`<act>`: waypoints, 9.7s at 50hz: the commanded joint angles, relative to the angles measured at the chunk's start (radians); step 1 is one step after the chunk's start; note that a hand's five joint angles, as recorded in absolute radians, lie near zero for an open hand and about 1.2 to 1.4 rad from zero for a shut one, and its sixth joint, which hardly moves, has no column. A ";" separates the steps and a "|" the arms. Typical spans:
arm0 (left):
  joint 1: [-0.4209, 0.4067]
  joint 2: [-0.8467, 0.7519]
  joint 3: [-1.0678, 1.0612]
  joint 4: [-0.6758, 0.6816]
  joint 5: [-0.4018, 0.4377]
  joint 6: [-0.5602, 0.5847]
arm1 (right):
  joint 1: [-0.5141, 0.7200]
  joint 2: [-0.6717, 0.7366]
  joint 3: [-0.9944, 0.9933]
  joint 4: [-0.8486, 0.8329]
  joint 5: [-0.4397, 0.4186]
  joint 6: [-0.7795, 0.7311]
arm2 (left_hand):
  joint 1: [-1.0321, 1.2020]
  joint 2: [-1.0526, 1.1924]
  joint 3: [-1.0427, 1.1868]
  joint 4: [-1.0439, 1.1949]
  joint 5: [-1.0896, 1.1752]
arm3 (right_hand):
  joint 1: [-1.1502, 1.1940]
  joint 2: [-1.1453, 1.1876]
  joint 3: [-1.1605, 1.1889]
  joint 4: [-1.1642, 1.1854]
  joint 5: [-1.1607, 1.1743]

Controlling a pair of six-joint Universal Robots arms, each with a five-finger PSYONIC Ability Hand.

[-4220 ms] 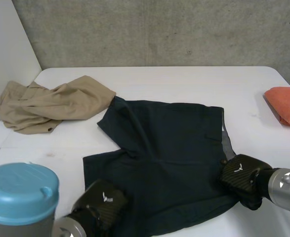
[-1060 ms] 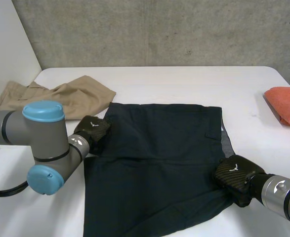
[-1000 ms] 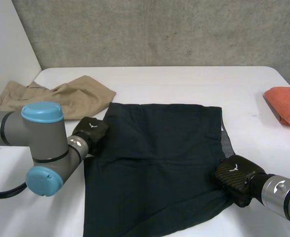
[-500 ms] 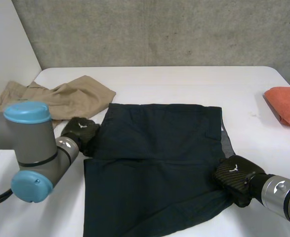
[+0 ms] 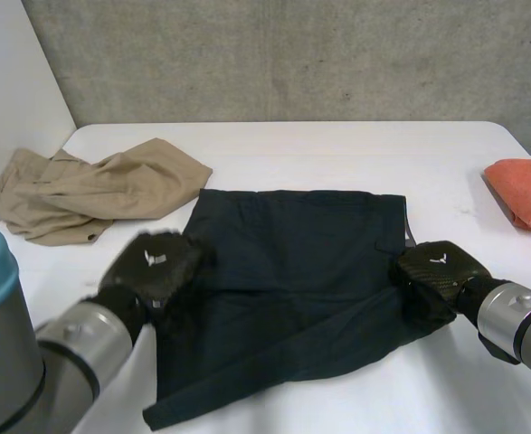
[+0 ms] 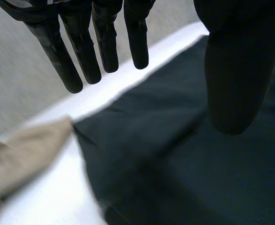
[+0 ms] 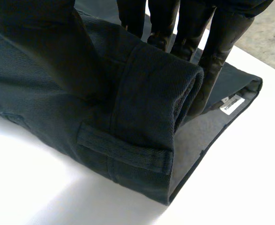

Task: Fold the laundry.

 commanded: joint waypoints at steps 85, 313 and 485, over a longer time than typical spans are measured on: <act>0.047 -0.656 0.652 0.388 -0.007 0.230 | 0.146 0.297 -0.582 -0.238 0.333 -0.084 | -0.268 -0.259 -0.267 -0.250 -0.243 | -0.823 -1.003 -1.011 -1.017 -0.997; -0.002 -0.382 0.511 0.376 0.001 0.024 | 0.326 0.189 -0.511 -0.191 0.023 0.321 | -0.268 -0.259 -0.267 -0.250 -0.243 | -0.823 -1.003 -1.011 -1.017 -0.997; -0.031 -0.226 0.614 -0.212 0.305 -0.134 | -0.506 0.666 -1.052 -0.585 -0.391 0.277 | -0.256 -0.247 -0.255 -0.237 -0.231 | 0.399 0.219 0.211 0.205 0.225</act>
